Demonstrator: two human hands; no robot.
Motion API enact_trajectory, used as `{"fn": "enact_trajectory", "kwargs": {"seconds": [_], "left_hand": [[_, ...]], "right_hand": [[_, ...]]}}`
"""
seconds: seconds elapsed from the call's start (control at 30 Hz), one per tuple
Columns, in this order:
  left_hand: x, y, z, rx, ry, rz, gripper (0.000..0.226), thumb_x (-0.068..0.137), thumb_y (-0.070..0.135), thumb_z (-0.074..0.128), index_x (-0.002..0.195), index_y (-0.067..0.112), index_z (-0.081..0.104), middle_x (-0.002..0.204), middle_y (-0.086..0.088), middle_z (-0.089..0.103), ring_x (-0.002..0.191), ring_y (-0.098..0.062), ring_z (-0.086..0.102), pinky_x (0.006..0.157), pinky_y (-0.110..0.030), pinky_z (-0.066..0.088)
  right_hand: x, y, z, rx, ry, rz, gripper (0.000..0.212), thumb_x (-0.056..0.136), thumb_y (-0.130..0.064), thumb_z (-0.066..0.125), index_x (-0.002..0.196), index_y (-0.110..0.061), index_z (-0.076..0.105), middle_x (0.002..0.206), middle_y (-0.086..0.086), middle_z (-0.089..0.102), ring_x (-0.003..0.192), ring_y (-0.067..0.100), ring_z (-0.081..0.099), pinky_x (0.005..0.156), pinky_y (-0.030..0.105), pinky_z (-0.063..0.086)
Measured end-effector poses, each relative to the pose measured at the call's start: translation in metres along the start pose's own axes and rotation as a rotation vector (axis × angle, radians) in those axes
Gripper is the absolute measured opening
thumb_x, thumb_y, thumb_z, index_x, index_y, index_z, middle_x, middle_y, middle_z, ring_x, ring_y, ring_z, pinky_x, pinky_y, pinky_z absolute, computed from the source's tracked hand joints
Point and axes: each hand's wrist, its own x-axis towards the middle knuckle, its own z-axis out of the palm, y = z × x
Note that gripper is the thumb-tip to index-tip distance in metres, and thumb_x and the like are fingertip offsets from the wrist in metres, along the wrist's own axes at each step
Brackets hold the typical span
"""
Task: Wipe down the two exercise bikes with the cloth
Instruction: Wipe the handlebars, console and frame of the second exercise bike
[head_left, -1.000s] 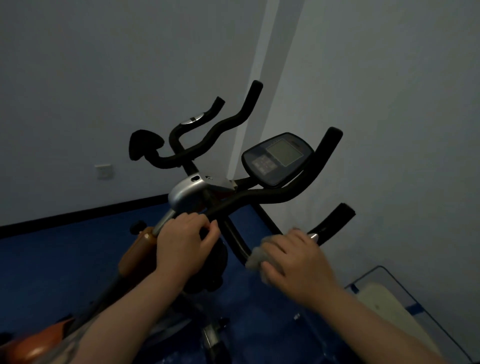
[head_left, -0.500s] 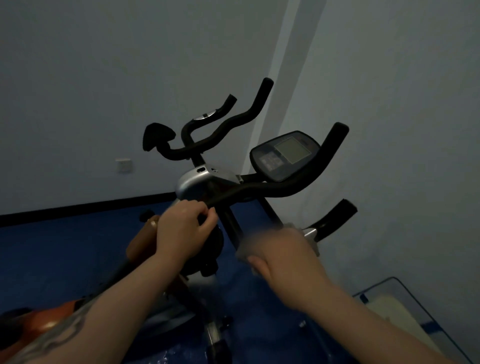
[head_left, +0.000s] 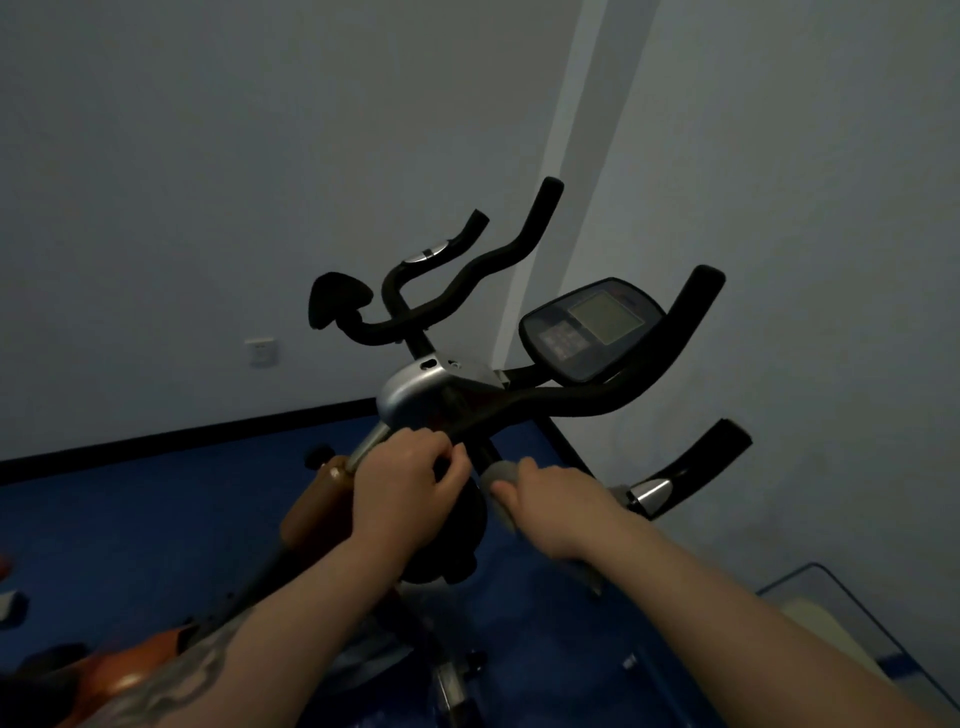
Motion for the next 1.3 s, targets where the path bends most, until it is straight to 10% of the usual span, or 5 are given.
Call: {"fn": "enact_trajectory", "kwargs": {"seconds": [0.17, 0.7, 0.9, 1.07, 1.3], "left_hand": [[0.000, -0.003, 0.003, -0.008, -0.011, 0.029, 0.032, 0.088, 0.037, 0.046, 0.060, 0.023, 0.050, 0.057, 0.010, 0.047, 0.055, -0.007, 0.041, 0.051, -0.021, 0.025], [0.001, -0.008, 0.002, -0.082, -0.040, 0.083, 0.031, 0.089, 0.036, 0.047, 0.061, 0.024, 0.048, 0.057, 0.012, 0.045, 0.055, -0.005, 0.040, 0.053, -0.021, 0.025], [0.002, -0.008, 0.001, -0.087, -0.071, 0.076, 0.032, 0.089, 0.036, 0.047, 0.061, 0.022, 0.053, 0.057, 0.009, 0.048, 0.056, -0.008, 0.043, 0.051, -0.022, 0.028], [0.002, -0.007, 0.000, -0.109, -0.078, 0.072, 0.032, 0.089, 0.036, 0.047, 0.062, 0.020, 0.054, 0.057, 0.008, 0.048, 0.056, -0.009, 0.044, 0.049, -0.026, 0.034], [0.001, -0.007, 0.000, -0.097, -0.083, 0.066, 0.031, 0.089, 0.035, 0.047, 0.062, 0.020, 0.054, 0.058, 0.007, 0.049, 0.057, -0.010, 0.045, 0.049, -0.028, 0.036]], "right_hand": [[0.024, -0.010, -0.008, 0.426, -0.064, 0.051, 0.057, 0.102, -0.051, 0.023, 0.140, -0.010, 0.035, 0.133, 0.016, 0.053, 0.113, 0.028, 0.053, 0.089, 0.035, 0.043], [0.005, 0.014, -0.001, 0.099, -0.156, 0.005, 0.047, 0.099, -0.055, 0.029, 0.126, -0.018, 0.033, 0.099, 0.007, 0.061, 0.076, 0.018, 0.050, 0.068, 0.035, 0.037], [0.030, -0.005, -0.002, 0.513, -0.116, 0.071, 0.058, 0.101, -0.053, 0.024, 0.143, -0.015, 0.034, 0.138, 0.010, 0.049, 0.117, 0.020, 0.049, 0.096, 0.032, 0.037], [0.000, 0.014, -0.006, 0.047, -0.197, -0.005, 0.048, 0.100, -0.055, 0.029, 0.127, -0.016, 0.034, 0.096, 0.007, 0.057, 0.080, 0.021, 0.053, 0.071, 0.035, 0.042], [0.030, -0.015, 0.001, 0.427, -0.029, 0.044, 0.055, 0.101, -0.051, 0.030, 0.141, -0.012, 0.030, 0.130, 0.014, 0.055, 0.104, 0.022, 0.054, 0.083, 0.034, 0.041]]}}
